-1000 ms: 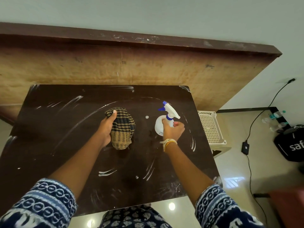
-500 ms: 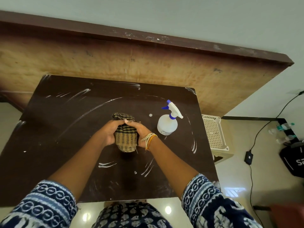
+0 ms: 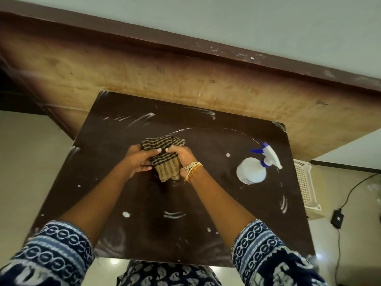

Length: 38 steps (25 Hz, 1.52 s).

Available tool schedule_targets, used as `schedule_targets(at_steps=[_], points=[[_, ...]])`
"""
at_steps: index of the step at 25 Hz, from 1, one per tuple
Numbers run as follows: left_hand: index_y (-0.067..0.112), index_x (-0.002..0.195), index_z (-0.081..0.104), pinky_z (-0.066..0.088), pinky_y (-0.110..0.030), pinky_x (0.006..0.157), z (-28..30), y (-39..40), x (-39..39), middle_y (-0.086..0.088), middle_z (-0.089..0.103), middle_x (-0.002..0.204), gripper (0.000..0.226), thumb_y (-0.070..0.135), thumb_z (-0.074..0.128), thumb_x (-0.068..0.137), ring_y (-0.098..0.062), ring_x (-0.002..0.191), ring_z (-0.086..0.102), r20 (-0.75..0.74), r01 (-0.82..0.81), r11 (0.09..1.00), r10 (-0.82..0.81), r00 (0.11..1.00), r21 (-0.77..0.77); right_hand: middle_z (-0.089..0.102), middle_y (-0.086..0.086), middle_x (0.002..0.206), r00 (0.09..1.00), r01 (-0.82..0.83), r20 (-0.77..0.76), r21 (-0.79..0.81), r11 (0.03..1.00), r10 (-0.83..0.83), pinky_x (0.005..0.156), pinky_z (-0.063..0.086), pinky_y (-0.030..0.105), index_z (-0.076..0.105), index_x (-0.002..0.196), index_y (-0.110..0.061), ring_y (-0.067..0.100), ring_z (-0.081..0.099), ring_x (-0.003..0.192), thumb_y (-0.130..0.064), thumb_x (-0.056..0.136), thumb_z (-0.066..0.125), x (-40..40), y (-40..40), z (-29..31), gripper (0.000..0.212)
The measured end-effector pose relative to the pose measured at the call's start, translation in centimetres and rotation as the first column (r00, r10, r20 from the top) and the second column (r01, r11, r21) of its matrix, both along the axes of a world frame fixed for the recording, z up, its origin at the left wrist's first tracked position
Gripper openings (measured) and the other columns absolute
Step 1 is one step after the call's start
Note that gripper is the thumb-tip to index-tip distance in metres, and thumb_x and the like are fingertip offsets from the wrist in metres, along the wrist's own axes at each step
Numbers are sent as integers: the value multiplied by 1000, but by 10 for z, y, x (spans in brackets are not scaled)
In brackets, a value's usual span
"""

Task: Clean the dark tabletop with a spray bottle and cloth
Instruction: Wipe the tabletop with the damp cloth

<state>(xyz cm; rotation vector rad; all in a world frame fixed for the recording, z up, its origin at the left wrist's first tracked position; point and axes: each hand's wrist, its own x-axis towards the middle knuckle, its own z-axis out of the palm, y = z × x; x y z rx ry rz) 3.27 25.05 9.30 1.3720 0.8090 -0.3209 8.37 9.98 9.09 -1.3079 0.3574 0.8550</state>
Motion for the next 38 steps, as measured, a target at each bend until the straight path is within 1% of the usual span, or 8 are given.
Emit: schedule_targets(at_steps=[5,9,15,20,25,28,35,38], points=[[20,117,57,51,-30,64,-17,101,20,-6,69,101,30,11,68,90,-18,73,66,32,-45,974,39,999,223,67,3,82,947,152,309,-169,974,-94,79,55,37,64,82,-14,23,65,84,-1,80,67,29,90,22,14],[15,106,65,54,-34,68,-36,165,26,-13,72,101,18,9,63,90,-27,79,68,82,-68,901,37,996,428,69,8,97,766,213,605,-559,801,219,84,52,39,62,97,-13,30,63,97,-24,79,67,53,140,27,21],[11,106,70,48,-33,83,-54,210,33,-16,69,108,23,4,53,91,-33,95,64,142,-97,695,-7,990,712,43,17,138,478,-101,220,-948,302,850,104,37,50,53,128,-13,38,43,127,-54,90,53,61,200,-30,56],[9,136,49,43,-53,97,-84,237,50,-24,41,138,44,20,56,94,-43,122,44,-33,87,490,-118,992,868,34,10,149,389,-14,326,-933,360,862,112,31,52,40,144,-28,32,30,139,-46,95,49,71,214,-82,53],[5,137,40,43,-51,93,-122,256,76,-27,54,128,44,32,42,103,-47,116,52,-10,71,684,-92,996,726,15,13,161,295,92,326,-945,313,898,119,13,49,22,153,-29,31,7,149,-60,93,32,56,218,-122,68],[5,120,50,45,-46,79,-135,256,73,-23,63,105,42,38,28,105,-45,98,60,-53,53,562,-17,998,825,13,15,161,172,139,333,-940,311,927,119,10,44,27,152,-13,31,9,149,-57,94,33,86,225,-129,72],[6,115,52,37,-38,70,-137,249,74,-18,67,101,40,35,26,106,-39,92,63,-111,98,424,5,994,900,20,18,159,613,300,343,-934,192,712,119,19,48,24,152,-8,34,17,147,-41,98,29,187,200,-136,64],[7,118,52,35,-37,70,-136,252,72,-18,67,103,39,34,26,106,-39,93,64,-111,95,418,13,994,903,20,17,159,473,287,346,-930,230,810,118,19,51,18,154,-22,38,15,147,-42,98,30,159,252,-131,61]])
